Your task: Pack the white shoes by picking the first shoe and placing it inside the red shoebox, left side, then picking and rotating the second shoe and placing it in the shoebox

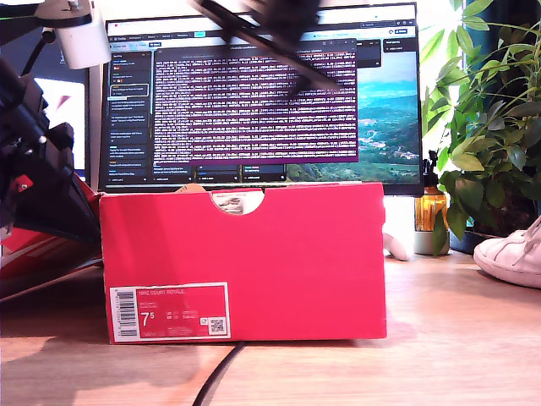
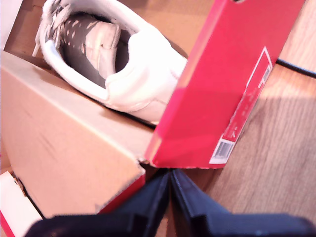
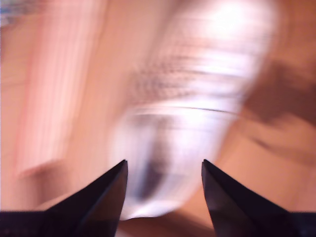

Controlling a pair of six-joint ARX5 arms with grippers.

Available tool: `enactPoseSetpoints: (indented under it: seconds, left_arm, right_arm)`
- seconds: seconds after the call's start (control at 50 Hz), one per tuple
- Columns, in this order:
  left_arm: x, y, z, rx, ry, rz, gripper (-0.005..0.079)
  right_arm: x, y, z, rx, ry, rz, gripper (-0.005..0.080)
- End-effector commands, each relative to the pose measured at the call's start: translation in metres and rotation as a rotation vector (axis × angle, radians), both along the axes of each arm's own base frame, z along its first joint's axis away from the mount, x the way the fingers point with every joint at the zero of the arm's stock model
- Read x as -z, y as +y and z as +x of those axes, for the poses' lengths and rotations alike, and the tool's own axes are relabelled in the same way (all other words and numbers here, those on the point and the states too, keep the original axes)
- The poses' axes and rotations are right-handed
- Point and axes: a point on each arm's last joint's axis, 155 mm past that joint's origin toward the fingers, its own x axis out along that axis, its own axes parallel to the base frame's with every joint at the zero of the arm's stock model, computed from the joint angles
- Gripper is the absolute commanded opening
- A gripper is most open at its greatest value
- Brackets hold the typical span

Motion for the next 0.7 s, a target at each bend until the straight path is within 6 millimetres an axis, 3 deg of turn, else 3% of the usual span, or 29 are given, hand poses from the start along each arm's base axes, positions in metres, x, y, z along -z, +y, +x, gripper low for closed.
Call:
enactPoseSetpoints:
  seconds: [0.0, 0.22, 0.3, 0.42, 0.68]
  left_arm:
    - [-0.004, -0.003, 0.003, 0.002, -0.013, -0.014, -0.0011]
    - [-0.004, -0.003, 0.003, 0.002, -0.013, -0.014, -0.0011]
    - [-0.004, -0.003, 0.003, 0.003, -0.013, -0.014, -0.0011]
    - [-0.004, -0.003, 0.003, 0.003, -0.013, -0.014, -0.0011]
    - [-0.004, -0.004, 0.003, 0.005, -0.011, -0.016, -0.0011]
  right_arm:
    - [0.001, -0.03, 0.007, 0.16, 0.006, -0.06, 0.0438]
    - [0.001, -0.09, 0.025, 0.558, -0.026, -0.145, 0.0438]
    - [0.003, -0.104, 0.022, 0.658, -0.007, -0.154, 0.0438]
    - [0.005, -0.142, 0.013, 0.792, 0.006, -0.249, 0.0438]
    - [-0.011, -0.167, 0.016, 0.841, -0.013, -0.223, 0.0454]
